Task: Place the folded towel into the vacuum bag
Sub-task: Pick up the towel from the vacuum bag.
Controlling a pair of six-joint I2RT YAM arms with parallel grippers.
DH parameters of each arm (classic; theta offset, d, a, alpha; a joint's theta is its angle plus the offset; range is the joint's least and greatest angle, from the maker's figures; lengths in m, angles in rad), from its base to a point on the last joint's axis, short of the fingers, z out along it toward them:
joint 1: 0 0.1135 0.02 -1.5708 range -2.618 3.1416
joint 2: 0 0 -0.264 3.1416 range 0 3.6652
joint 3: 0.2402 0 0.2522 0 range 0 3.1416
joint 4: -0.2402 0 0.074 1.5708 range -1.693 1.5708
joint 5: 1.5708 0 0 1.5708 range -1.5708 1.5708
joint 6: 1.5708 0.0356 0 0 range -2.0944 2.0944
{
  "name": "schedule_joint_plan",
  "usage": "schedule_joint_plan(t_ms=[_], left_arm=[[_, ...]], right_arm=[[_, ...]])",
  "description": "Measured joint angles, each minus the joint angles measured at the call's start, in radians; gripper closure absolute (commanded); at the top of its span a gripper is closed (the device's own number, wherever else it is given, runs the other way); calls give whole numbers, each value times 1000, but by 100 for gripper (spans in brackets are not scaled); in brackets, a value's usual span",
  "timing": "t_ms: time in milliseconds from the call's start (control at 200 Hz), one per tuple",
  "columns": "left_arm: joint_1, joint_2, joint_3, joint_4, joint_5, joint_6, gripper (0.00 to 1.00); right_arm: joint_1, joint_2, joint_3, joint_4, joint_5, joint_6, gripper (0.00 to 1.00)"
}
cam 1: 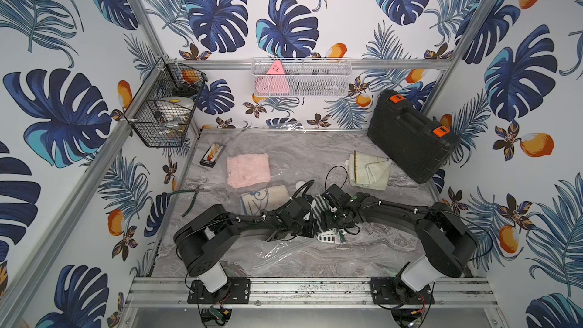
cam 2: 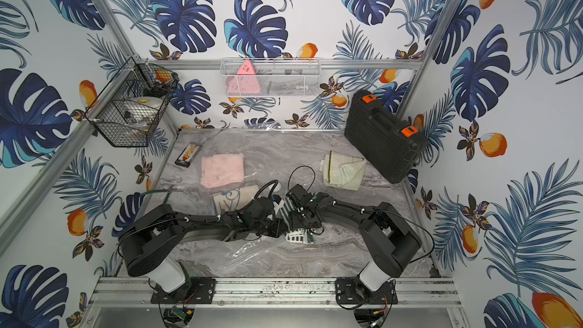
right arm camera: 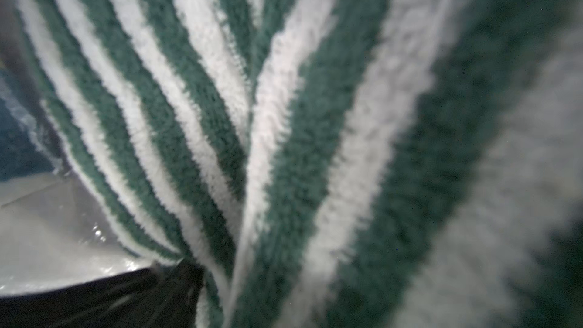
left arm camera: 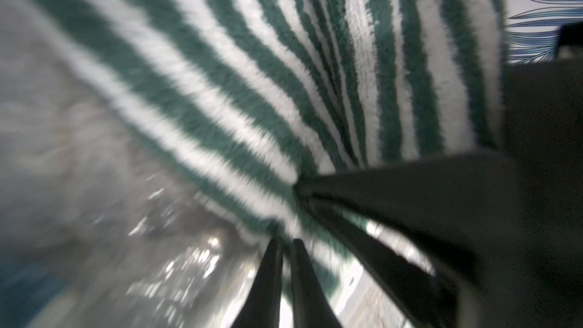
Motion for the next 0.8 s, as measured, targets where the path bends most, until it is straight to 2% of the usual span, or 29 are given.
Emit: schedule_joint_plan(t_ms=[60, 110, 150, 240, 275, 380, 530, 656, 801], left_arm=[[20, -58, 0, -51, -7, 18, 85], [32, -102, 4, -100, -21, 32, 85], [37, -129, 15, -145, -31, 53, 84], [39, -163, 49, -233, -51, 98, 79], [38, -172, 62, -265, -58, 113, 74], [11, -194, 108, -369, -106, 171, 60], [-85, -194, 188, -491, -171, 258, 41], [-182, -130, 239, -571, -217, 317, 33], [-281, -30, 300, -668, -288, 373, 24]], right_arm=[[15, 17, 7, -2, 38, 1, 23], [24, 29, 13, -7, 60, 4, 28], [28, 32, 17, -9, 68, 3, 35], [29, 47, 26, 12, 69, 0, 61], [29, 53, 34, 20, 62, -4, 70], [27, 55, 62, 10, 51, -19, 84], [-50, -69, 90, -103, -29, -27, 89], [-206, -231, 121, -118, -119, -35, 90], [-370, -319, 90, -145, -183, -50, 90]])
